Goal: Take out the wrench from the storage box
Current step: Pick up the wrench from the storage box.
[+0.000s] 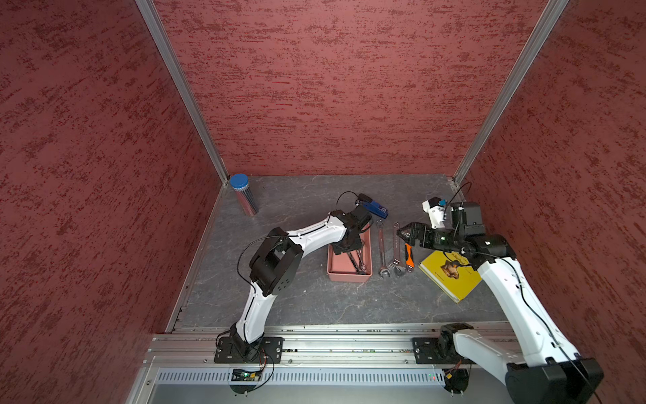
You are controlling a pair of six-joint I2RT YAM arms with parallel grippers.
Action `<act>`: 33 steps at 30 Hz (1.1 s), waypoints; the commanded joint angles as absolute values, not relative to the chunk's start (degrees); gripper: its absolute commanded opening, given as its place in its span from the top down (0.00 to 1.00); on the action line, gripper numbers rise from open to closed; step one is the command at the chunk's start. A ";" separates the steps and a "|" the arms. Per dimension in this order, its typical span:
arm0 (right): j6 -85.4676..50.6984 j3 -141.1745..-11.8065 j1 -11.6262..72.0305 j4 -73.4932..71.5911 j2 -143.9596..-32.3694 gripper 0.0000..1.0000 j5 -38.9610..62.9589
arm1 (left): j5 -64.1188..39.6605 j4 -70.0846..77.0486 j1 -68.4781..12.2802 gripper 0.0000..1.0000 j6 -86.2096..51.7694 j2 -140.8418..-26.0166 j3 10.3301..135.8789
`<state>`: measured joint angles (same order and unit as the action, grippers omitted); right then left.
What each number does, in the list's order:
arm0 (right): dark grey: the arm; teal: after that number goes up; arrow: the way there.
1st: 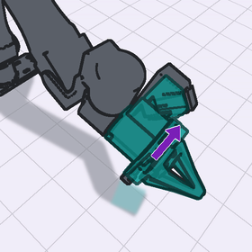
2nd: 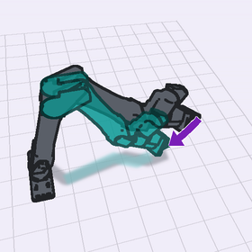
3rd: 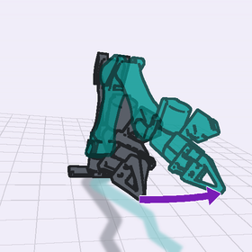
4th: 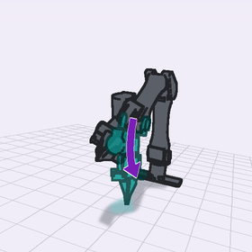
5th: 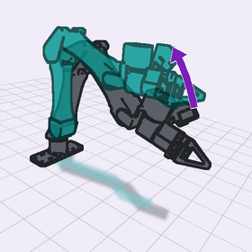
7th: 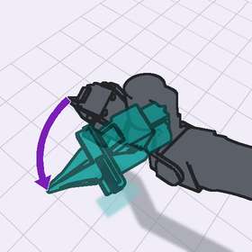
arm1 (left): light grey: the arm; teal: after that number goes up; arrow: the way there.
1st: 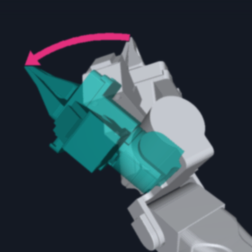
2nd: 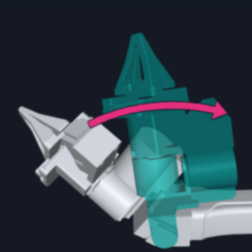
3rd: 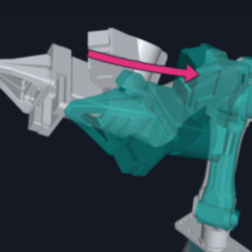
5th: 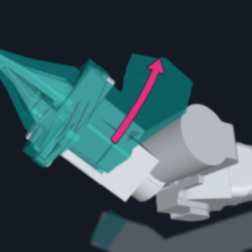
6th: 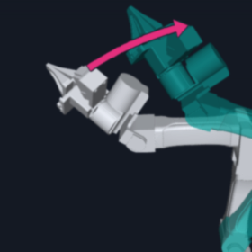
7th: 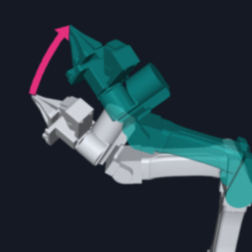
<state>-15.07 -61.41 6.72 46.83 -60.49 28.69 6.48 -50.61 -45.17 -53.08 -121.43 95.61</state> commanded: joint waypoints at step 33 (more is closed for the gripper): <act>-18.94 -57.56 6.66 42.62 -60.73 0.02 34.34 | 2.63 -61.99 -46.58 0.89 -48.75 -135.10 105.37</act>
